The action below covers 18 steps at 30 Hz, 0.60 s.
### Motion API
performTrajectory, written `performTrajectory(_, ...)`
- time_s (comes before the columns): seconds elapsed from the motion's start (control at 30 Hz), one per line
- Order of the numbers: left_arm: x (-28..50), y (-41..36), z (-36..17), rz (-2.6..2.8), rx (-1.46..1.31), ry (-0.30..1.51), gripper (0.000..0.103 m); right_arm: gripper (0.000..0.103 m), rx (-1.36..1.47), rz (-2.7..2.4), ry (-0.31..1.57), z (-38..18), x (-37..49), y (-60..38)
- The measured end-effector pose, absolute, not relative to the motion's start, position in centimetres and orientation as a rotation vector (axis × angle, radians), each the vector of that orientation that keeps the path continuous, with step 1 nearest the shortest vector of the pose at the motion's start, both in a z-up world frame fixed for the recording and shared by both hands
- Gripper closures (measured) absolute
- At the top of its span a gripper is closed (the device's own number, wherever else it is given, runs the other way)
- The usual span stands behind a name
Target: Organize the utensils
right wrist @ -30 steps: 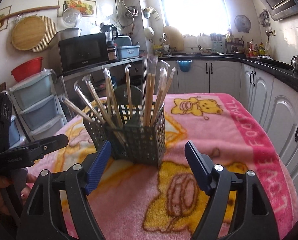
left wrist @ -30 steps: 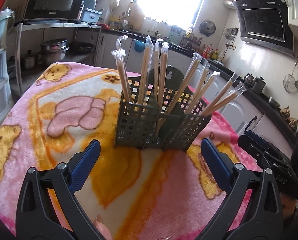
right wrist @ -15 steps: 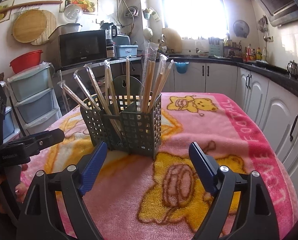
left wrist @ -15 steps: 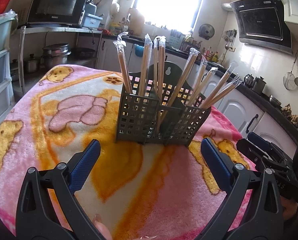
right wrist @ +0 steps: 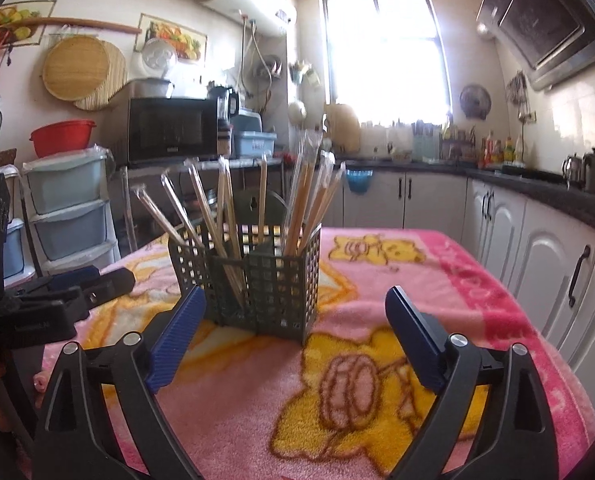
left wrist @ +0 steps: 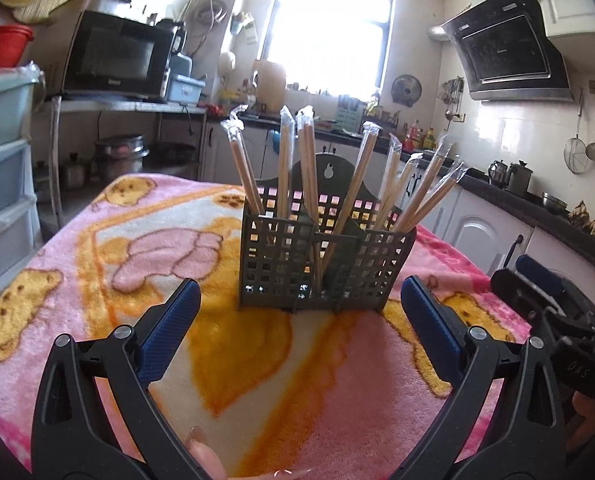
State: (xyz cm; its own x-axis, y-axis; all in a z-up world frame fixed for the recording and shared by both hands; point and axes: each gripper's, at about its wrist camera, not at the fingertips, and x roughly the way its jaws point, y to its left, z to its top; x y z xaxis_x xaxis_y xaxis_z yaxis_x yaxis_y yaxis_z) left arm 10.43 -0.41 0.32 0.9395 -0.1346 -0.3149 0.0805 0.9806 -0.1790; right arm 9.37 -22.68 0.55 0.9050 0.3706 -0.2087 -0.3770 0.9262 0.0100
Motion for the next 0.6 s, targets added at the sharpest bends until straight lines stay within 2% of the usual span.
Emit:
performTrajectory(0.27,9.0,-0.8,0.8,-0.094,-0.141,0.227,0.01,0.007,-0.014,0.385,0.139,0.7,8.4,-23.0)
performTrajectory(0.6,8.9,-1.0,0.5,-0.087,-0.118,0.212,0.01,0.007,0.012,0.364,0.123,0.4,8.2,-23.1)
